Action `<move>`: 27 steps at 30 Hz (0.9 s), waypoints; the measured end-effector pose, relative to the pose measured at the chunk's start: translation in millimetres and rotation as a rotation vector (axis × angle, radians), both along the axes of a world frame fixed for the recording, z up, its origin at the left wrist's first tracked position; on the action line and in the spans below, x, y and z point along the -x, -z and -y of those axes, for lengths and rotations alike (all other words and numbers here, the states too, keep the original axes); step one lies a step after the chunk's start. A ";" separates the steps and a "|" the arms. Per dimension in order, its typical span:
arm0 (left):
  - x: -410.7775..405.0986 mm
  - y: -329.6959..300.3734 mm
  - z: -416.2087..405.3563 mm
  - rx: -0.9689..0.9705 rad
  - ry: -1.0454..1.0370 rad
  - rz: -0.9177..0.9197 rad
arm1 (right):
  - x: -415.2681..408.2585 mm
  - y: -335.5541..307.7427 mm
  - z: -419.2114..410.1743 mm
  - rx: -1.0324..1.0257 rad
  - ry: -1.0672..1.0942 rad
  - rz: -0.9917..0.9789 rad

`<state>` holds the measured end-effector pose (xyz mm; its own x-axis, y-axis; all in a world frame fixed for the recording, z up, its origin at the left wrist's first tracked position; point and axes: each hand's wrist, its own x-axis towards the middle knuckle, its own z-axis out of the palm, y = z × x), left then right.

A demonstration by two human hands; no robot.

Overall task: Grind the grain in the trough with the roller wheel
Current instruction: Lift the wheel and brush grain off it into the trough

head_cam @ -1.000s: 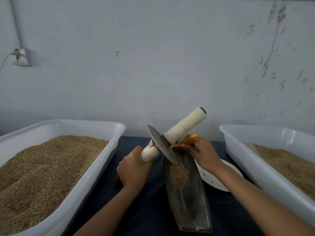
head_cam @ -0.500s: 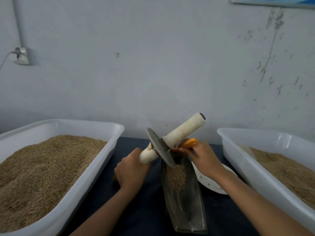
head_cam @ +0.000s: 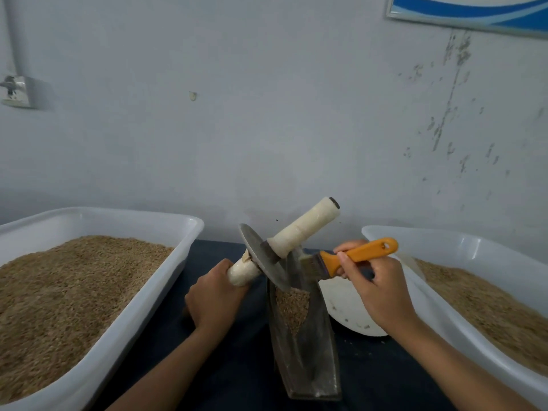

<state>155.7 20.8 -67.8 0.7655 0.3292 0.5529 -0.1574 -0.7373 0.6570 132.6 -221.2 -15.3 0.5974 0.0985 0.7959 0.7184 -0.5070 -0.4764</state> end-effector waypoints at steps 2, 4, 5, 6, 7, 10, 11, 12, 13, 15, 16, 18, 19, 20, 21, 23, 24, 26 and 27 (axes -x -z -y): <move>-0.3 1.0 0.4 0.000 0.001 0.000 | 0.8 2.2 3.4 -0.117 0.016 -0.099; -0.9 1.8 0.7 -0.008 0.000 0.001 | 0.1 3.8 4.6 -0.183 0.039 -0.191; -1.3 2.1 0.4 -0.015 -0.002 -0.002 | -0.1 4.4 5.3 -0.197 0.055 -0.218; -1.6 2.3 0.0 -0.023 -0.004 -0.011 | -0.2 4.8 6.1 -0.211 0.073 -0.233; -1.7 2.5 -0.5 -0.031 -0.007 -0.022 | 0.5 4.7 6.5 -0.223 0.091 -0.236; -2.6 2.7 -1.6 -0.037 -0.011 -0.029 | 3.7 3.8 7.3 -0.239 0.159 -0.174; -2.7 2.6 -1.8 -0.035 -0.012 -0.027 | 5.8 2.9 7.5 -0.227 0.184 -0.126; -2.9 2.5 -2.1 -0.033 -0.015 -0.026 | 8.1 2.1 8.4 -0.190 0.210 -0.064; -2.8 2.4 -2.1 -0.031 -0.019 -0.028 | 10.5 1.7 10.7 -0.110 0.236 0.008; -2.8 2.4 -2.2 -0.023 -0.018 -0.026 | 15.3 4.4 17.0 0.165 0.288 0.126; -3.0 2.5 -2.2 -0.020 -0.017 -0.022 | 17.4 7.2 20.6 0.317 0.314 0.154; -2.9 2.3 -2.1 -0.019 -0.020 -0.021 | 19.4 15.4 29.3 0.574 0.350 0.194; -2.8 2.1 -2.1 -0.018 -0.019 -0.023 | 19.1 20.7 33.8 0.679 0.356 0.215; -2.6 2.0 -2.2 -0.017 -0.014 -0.025 | 18.9 26.0 38.3 0.777 0.356 0.232; -2.5 1.7 -2.2 -0.018 -0.011 -0.027 | 18.5 30.2 41.6 0.865 0.368 0.251; -1.8 1.3 -2.2 -0.033 -0.011 -0.030 | 17.8 35.8 48.6 0.963 0.381 0.278; -1.3 1.3 -2.3 -0.042 -0.014 -0.033 | 18.1 37.5 51.3 0.993 0.372 0.273; -0.4 0.8 -1.6 -0.054 -0.014 -0.045 | 19.9 39.5 54.4 1.079 0.345 0.260; 0.1 0.8 -1.4 -0.056 -0.012 -0.049 | 20.6 41.0 54.9 1.134 0.328 0.257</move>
